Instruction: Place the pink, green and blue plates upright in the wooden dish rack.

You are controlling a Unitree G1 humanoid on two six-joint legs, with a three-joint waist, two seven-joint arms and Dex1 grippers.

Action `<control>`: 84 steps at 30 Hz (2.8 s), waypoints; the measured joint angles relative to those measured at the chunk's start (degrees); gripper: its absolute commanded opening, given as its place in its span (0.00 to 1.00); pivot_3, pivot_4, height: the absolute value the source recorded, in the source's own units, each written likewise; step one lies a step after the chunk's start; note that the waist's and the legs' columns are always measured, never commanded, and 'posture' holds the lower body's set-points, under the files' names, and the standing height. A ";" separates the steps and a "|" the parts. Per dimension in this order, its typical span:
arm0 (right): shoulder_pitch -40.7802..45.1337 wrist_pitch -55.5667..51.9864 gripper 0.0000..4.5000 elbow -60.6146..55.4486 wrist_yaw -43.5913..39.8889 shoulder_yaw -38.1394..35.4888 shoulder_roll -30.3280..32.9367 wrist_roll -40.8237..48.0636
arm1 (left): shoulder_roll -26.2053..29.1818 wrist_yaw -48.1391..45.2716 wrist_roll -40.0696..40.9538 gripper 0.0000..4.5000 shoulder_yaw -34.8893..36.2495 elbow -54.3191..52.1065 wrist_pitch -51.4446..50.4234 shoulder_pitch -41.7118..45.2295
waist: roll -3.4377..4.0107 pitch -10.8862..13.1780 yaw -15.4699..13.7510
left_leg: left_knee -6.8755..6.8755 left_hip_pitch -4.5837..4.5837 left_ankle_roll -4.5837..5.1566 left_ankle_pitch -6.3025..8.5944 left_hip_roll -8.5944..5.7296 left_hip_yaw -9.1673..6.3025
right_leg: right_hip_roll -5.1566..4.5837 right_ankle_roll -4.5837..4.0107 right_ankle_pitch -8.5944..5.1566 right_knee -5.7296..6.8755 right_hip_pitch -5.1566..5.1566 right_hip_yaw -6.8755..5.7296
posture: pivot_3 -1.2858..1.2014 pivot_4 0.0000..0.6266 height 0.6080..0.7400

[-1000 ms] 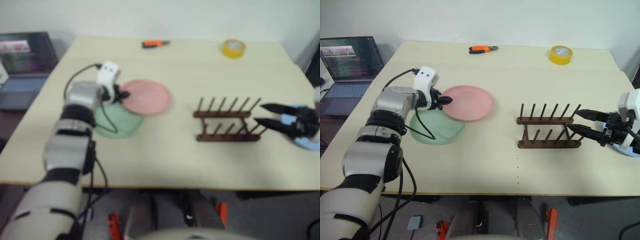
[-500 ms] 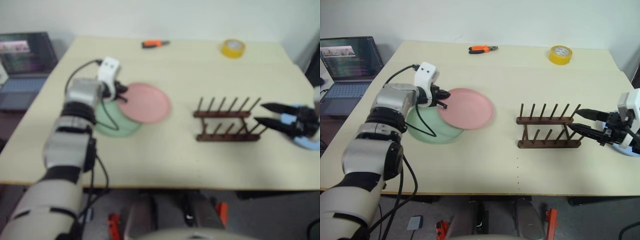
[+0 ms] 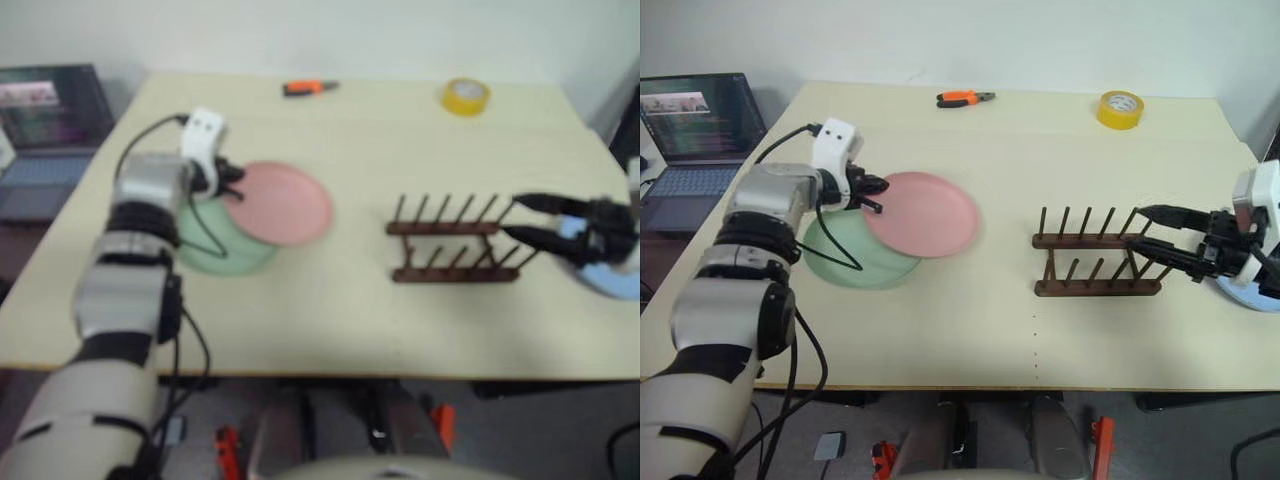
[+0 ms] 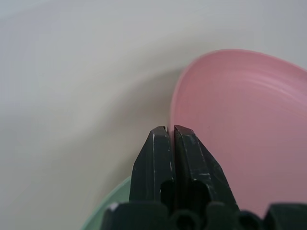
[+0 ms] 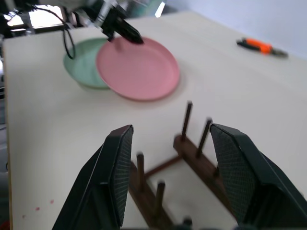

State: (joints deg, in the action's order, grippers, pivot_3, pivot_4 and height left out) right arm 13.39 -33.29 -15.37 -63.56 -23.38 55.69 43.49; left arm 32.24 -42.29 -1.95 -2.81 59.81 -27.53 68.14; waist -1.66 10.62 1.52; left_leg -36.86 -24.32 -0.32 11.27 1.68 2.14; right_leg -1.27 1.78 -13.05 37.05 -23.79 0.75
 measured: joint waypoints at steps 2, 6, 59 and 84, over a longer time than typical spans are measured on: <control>1.92 -0.38 0.63 -1.19 0.07 0.11 -0.01 1.20 | 0.15 -0.77 0.25 0.00 0.47 -1.89 -0.80 0.04 | 0.00 0.00 -0.04 | 0.00 -0.01 0.00 0.00 0.01 -0.01 | 0.00 0.00 0.00 -0.02 0.00 0.00 | 0.52 0.24 1.00; 4.41 -1.18 0.63 -2.16 0.86 0.88 -0.39 2.88 | 0.17 -1.98 1.71 0.00 1.01 -5.97 -2.96 0.09 | 0.00 0.00 -0.07 | -0.01 -0.05 0.00 0.00 0.02 -0.01 | -0.03 0.00 0.00 -0.04 0.00 0.01 | 0.52 0.24 1.00; 28.72 20.05 0.00 13.46 19.02 49.88 -33.59 -49.09 | 0.91 -0.62 7.63 0.00 -1.51 -40.89 -24.56 -1.74 | 0.00 0.00 0.14 | -0.14 -0.35 -0.02 -0.03 0.00 0.00 | 0.12 -0.01 0.03 0.25 -0.42 0.04 | 0.52 0.24 1.00; 29.14 25.40 0.00 15.64 18.81 43.97 -39.46 -45.15 | 10.26 -3.76 11.35 0.99 5.54 -43.39 -14.90 -2.78 | -0.02 0.00 0.33 | -0.15 -0.28 -0.07 -0.06 0.06 0.02 | 0.12 -0.21 -0.09 0.71 -0.59 0.08 | 0.52 0.24 1.00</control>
State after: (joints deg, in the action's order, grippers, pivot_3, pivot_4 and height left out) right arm 42.53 -7.89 0.27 -44.75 20.59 16.23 -1.67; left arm 42.50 -46.05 9.40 2.74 16.42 -42.44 65.36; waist -1.67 10.62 1.85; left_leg -37.01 -24.60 -0.39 11.20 1.75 2.16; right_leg -1.15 1.57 -13.14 37.77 -24.38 0.82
